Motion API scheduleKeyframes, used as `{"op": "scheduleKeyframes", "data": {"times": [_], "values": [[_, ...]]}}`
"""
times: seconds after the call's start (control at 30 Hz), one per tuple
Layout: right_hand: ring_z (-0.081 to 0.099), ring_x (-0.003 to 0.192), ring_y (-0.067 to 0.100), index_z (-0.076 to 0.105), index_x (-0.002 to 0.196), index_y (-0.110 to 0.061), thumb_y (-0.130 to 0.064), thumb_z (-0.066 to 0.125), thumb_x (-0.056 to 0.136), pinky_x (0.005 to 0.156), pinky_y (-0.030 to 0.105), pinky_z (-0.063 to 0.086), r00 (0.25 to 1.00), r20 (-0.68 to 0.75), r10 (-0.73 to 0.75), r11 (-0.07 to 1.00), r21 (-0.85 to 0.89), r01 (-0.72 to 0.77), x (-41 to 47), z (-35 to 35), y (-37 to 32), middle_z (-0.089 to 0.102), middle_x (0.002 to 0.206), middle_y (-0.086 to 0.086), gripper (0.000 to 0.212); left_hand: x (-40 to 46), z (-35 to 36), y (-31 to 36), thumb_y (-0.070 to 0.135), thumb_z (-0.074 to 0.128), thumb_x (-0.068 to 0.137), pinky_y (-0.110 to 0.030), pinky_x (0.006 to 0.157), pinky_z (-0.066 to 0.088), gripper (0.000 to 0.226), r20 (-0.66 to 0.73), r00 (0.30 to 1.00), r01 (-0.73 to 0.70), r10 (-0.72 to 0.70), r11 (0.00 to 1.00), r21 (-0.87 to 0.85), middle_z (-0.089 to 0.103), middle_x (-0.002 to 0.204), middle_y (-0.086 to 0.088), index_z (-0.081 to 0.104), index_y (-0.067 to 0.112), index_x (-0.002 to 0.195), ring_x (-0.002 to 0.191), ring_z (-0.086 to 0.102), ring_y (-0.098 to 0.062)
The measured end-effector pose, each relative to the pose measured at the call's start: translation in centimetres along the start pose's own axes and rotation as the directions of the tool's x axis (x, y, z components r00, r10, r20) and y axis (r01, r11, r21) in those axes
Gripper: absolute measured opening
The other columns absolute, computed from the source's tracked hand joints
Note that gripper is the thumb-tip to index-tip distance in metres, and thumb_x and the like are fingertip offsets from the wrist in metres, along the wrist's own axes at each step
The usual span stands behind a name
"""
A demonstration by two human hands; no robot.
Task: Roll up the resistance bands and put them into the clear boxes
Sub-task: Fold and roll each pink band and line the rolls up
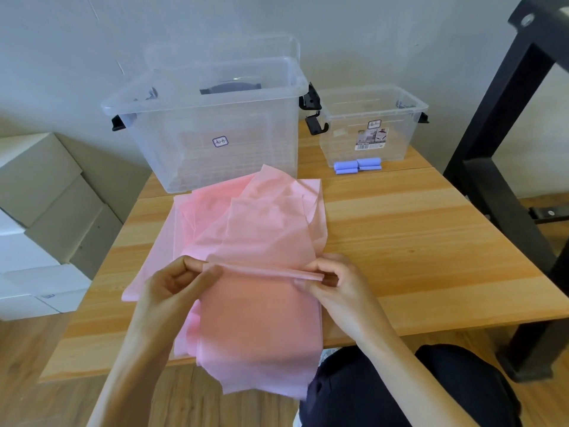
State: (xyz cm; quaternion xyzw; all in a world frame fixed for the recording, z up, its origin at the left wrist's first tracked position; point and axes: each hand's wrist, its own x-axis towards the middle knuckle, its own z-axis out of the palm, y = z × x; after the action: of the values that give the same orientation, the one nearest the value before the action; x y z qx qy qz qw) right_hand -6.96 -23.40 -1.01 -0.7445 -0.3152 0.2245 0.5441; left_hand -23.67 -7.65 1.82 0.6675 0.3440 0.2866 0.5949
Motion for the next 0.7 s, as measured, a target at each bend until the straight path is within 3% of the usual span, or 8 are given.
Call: {"op": "scheduleKeyframes", "data": {"times": [0.1,0.2,0.37,0.43,0.53,0.63,0.7], "values": [[0.062,0.098,0.003,0.077,0.086,-0.019,-0.017,0.078,0.082,0.075,0.009,0.044,0.997,0.036,0.072,0.994,0.082,-0.074,0.4,0.2,0.1,0.066,0.107,-0.006,0.004,0.3,-0.1,-0.4,0.015,0.069,0.085,-0.024,0.069,0.048,0.021,0.001,1.000,0.030,-0.030,0.998,-0.059,0.061,0.066,-0.002,0.062,0.014,0.066,0.064,0.056,-0.012],[0.067,0.088,0.005,0.079,0.088,-0.015,-0.011,0.078,0.082,0.076,0.013,0.047,0.992,0.089,0.094,0.974,0.196,-0.110,0.3,0.0,-0.3,0.074,0.095,-0.001,0.007,0.5,-0.3,-0.7,0.013,0.067,0.086,-0.017,0.056,0.047,0.022,0.005,0.999,0.054,-0.054,0.990,-0.128,0.056,0.062,-0.001,0.059,0.014,0.065,0.058,0.053,-0.011],[0.066,0.077,0.002,0.079,0.084,-0.011,-0.004,0.080,0.077,0.068,0.010,0.047,0.996,0.042,0.075,0.945,0.315,-0.085,-0.2,-0.1,-0.9,0.073,0.086,0.002,0.010,0.5,-0.8,-0.6,0.025,0.085,0.069,-0.024,0.064,0.054,0.027,0.037,0.998,0.050,-0.045,0.988,-0.145,0.062,0.067,-0.003,0.061,0.014,0.067,0.063,0.059,-0.012],[0.065,0.076,0.003,0.079,0.081,-0.010,-0.002,0.081,0.075,0.069,0.012,0.048,0.998,0.030,0.055,0.935,0.349,-0.062,-0.4,0.1,-1.0,0.069,0.082,-0.002,0.010,0.4,-0.9,-0.6,0.023,0.082,0.074,-0.030,0.070,0.054,0.026,0.021,0.999,0.037,-0.035,0.991,-0.131,0.065,0.072,-0.004,0.060,0.010,0.071,0.069,0.061,-0.015],[0.063,0.076,0.002,0.078,0.077,-0.013,-0.005,0.082,0.075,0.069,0.011,0.046,0.993,0.066,0.095,0.928,0.355,-0.112,-0.5,0.3,-1.1,0.068,0.078,-0.008,0.009,0.2,-1.0,-0.5,0.012,0.068,0.085,-0.023,0.062,0.054,0.016,0.002,1.000,0.020,-0.020,0.990,-0.137,0.064,0.070,-0.003,0.058,0.009,0.072,0.068,0.060,-0.014],[0.068,0.086,0.009,0.078,0.086,-0.010,-0.009,0.083,0.073,0.077,0.015,0.050,0.973,0.156,0.169,0.902,0.373,-0.217,-0.7,0.3,-1.0,0.075,0.089,0.002,0.014,-0.3,-1.0,-0.5,0.011,0.066,0.087,-0.018,0.054,0.050,0.021,0.011,1.000,0.017,-0.015,0.986,-0.166,0.060,0.067,-0.002,0.058,0.013,0.068,0.063,0.056,-0.014],[0.070,0.088,0.011,0.079,0.089,-0.009,-0.010,0.083,0.073,0.079,0.017,0.051,0.973,0.171,0.158,0.903,0.373,-0.212,-1.0,0.0,-1.2,0.076,0.093,0.005,0.017,-0.7,-1.0,-0.4,0.014,0.067,0.085,-0.021,0.057,0.049,0.021,0.006,1.000,0.010,-0.009,0.985,-0.170,0.060,0.066,0.000,0.058,0.015,0.066,0.062,0.056,-0.013]]}}
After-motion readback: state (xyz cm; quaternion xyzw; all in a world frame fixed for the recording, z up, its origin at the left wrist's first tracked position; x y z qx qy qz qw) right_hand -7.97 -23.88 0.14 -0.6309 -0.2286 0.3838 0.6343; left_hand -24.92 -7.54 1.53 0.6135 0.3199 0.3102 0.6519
